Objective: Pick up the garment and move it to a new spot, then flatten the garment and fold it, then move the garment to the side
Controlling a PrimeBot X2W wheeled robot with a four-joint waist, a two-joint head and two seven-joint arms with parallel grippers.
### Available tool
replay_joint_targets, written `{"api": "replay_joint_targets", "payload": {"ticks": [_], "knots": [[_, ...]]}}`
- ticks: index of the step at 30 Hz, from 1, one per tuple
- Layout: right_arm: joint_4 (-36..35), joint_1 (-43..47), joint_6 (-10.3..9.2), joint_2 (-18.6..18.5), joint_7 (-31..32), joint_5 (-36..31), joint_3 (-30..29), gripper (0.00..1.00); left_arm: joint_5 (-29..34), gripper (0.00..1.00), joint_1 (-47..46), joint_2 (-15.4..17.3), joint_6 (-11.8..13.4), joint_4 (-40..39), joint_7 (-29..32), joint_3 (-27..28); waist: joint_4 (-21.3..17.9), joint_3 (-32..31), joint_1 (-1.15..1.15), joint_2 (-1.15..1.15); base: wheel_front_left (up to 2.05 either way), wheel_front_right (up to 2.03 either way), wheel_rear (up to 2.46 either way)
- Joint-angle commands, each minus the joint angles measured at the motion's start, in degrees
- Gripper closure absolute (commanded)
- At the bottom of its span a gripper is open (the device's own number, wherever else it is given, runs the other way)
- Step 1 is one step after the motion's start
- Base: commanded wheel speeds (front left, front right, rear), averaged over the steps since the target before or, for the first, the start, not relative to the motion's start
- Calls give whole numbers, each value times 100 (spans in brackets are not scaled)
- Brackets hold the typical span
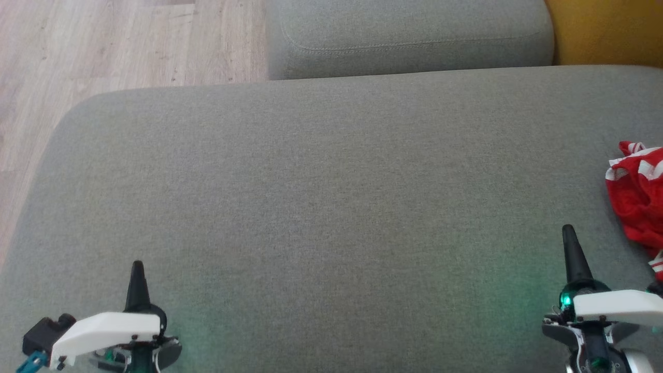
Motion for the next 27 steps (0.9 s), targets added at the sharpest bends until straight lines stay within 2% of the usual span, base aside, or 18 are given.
{"api": "replay_joint_targets", "payload": {"ticks": [1,27], "knots": [[-150,-337,-3,-122,26,183,50,100,-153,100,-275,6,-72,-192,30,220,0,-3,0,0,0,0,0],[191,-622,-4,-121,144,1798,-74,100,-1615,100,-378,-215,-443,-233,376,662,3,-61,0,0,0,0,0]]}}
